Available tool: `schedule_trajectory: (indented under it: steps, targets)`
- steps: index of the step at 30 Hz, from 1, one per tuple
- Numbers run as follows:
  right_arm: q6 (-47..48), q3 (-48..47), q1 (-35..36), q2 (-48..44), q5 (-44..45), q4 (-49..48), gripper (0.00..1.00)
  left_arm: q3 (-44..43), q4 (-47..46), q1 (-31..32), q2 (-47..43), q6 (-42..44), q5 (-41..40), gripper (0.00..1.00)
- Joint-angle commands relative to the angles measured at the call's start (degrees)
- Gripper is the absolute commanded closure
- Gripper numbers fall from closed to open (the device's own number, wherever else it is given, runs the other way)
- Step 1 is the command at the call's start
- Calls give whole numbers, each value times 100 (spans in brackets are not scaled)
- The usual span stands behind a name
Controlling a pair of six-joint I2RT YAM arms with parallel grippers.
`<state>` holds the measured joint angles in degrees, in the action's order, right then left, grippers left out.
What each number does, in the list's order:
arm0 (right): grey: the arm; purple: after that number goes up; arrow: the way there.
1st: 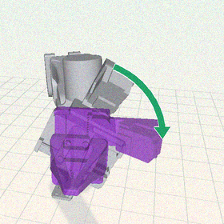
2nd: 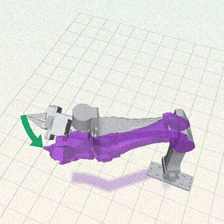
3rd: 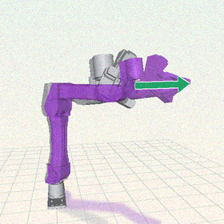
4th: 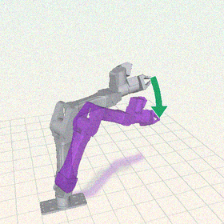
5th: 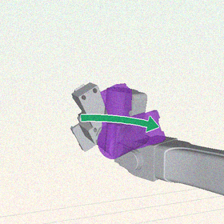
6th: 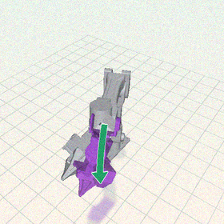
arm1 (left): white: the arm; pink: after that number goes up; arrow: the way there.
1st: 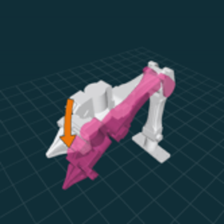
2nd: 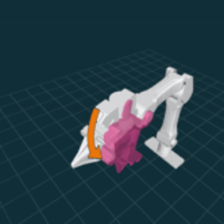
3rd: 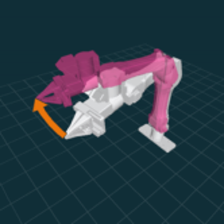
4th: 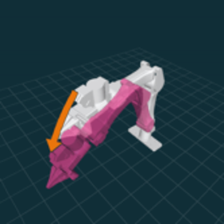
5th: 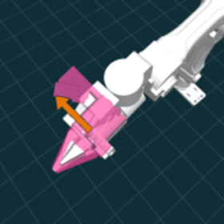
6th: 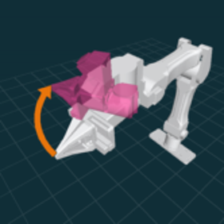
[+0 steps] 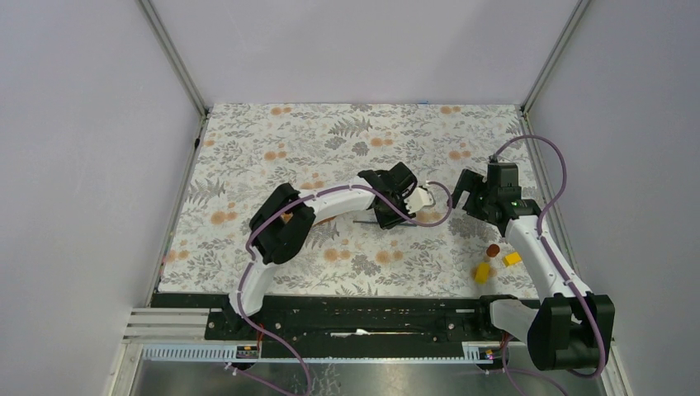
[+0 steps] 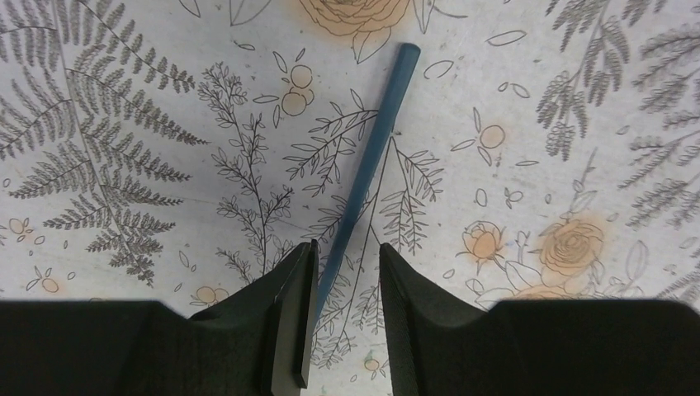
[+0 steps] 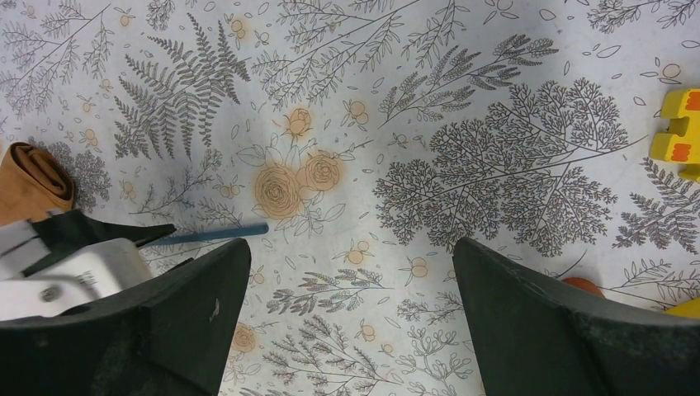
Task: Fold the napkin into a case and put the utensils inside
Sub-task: Insert the knife into the folded napkin.
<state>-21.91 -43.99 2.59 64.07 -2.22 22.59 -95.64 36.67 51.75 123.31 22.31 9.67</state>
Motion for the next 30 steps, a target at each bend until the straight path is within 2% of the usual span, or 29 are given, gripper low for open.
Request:
schedule_trajectory:
  steps: [1,7,11,14,19,22,30]
  targets:
    - [-33,4,-36,-88,8,-141,0,-205,-82,151,146,127,-332,63]
    - [-34,30,-39,-140,28,-135,0,-154,-47,268,382,75,-647,72]
    - [-32,31,-43,-167,28,-136,0,-252,242,363,563,123,-822,85]
    - [-29,22,-46,-155,21,-140,0,-210,360,382,573,76,-851,100]
    - [-37,54,-47,-5,20,-185,0,58,384,380,97,-191,-756,100]
    - [-168,40,-96,251,-33,-235,0,314,383,382,-503,-403,-721,100]
    - [-577,4,-129,1242,-1658,-1216,0,1161,676,292,-2213,-457,-1116,100]
